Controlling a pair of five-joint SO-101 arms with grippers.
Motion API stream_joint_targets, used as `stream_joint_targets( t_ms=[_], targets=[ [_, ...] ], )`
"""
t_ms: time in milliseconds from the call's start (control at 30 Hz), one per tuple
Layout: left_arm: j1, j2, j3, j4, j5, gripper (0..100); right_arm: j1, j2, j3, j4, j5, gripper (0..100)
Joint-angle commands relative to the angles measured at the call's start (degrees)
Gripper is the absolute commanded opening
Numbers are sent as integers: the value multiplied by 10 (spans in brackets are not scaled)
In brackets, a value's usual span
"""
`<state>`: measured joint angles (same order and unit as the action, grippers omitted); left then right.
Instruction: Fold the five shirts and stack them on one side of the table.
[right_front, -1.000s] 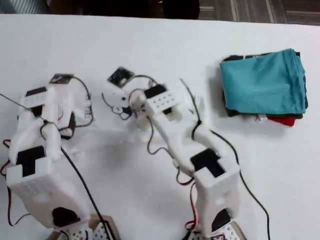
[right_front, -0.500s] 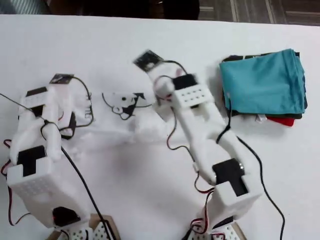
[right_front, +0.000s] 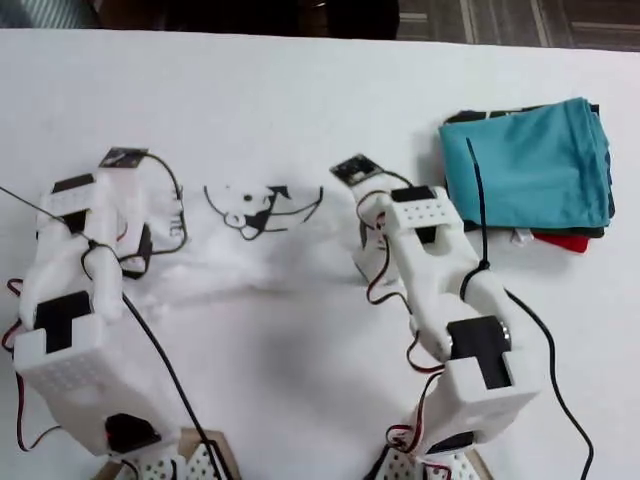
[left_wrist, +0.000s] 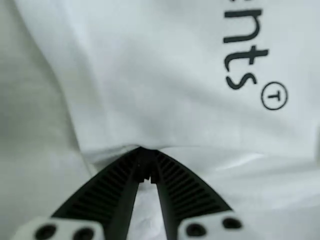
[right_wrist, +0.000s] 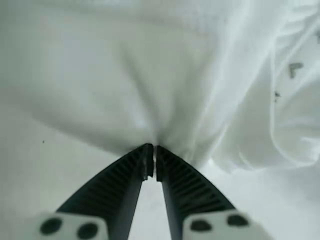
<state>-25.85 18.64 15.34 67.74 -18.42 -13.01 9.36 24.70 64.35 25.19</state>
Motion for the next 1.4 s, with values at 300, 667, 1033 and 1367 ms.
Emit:
stream_joint_targets(
  t_ms=[300,667,1033,1367],
  targets=[
    [-16,3,-5,-24,0,26,17,-153,-62,15,0,21],
    [-15,-1,-12,-19,4,26,188,-437,230,4,66,21],
    [-13,1,-164,113,32,28,293,-457,453,-188,90,22],
    [-58,11,-224,118,37,264,310,-471,507,-240,88,22]
  ],
)
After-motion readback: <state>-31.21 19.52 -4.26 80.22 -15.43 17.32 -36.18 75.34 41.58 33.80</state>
